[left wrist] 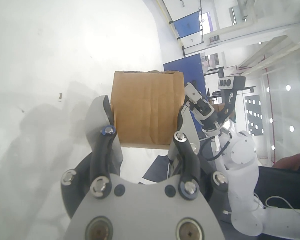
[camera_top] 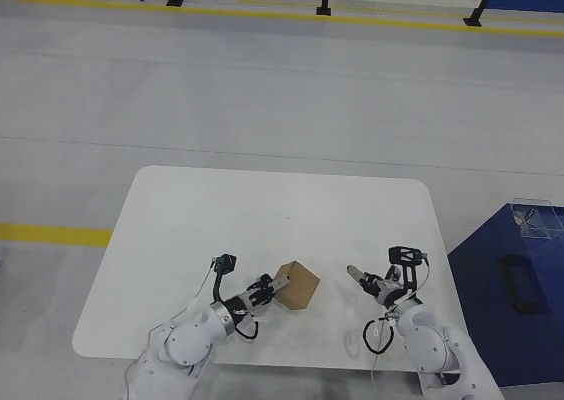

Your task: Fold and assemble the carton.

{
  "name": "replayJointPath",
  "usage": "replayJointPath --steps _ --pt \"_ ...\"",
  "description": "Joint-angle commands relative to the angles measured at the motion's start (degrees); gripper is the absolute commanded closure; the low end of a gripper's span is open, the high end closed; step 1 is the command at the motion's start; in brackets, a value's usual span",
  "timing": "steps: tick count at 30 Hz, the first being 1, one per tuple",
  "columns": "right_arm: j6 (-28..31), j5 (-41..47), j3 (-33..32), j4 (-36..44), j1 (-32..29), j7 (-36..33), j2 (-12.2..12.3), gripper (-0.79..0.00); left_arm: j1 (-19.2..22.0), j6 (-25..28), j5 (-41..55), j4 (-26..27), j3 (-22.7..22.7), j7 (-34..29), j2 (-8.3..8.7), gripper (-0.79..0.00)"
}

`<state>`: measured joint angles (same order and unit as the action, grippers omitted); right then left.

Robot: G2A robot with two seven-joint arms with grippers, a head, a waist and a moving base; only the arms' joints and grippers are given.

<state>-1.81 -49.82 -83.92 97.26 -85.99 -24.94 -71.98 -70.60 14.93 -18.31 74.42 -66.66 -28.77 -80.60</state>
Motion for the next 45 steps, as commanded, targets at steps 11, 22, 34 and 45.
replayJointPath --steps 11,22,34,45 --pt "0.51 -1.42 2.03 -0.10 -0.59 -0.12 0.00 -0.785 -1.87 -6.21 -6.68 3.69 -1.54 5.23 0.86 -0.785" --pt "0.21 -3.75 3.92 0.36 -1.70 1.80 -0.08 -0.785 -10.95 -9.32 -57.52 19.11 9.70 28.61 1.77 0.000" --pt "0.21 -3.75 3.92 0.36 -1.70 1.80 -0.08 -0.785 -6.28 -14.31 -58.95 13.06 15.51 23.86 -0.11 0.000" --pt "0.21 -3.75 3.92 0.36 -1.70 1.80 -0.08 -0.785 -3.79 -18.59 -56.98 10.00 16.38 20.76 -1.30 0.000"
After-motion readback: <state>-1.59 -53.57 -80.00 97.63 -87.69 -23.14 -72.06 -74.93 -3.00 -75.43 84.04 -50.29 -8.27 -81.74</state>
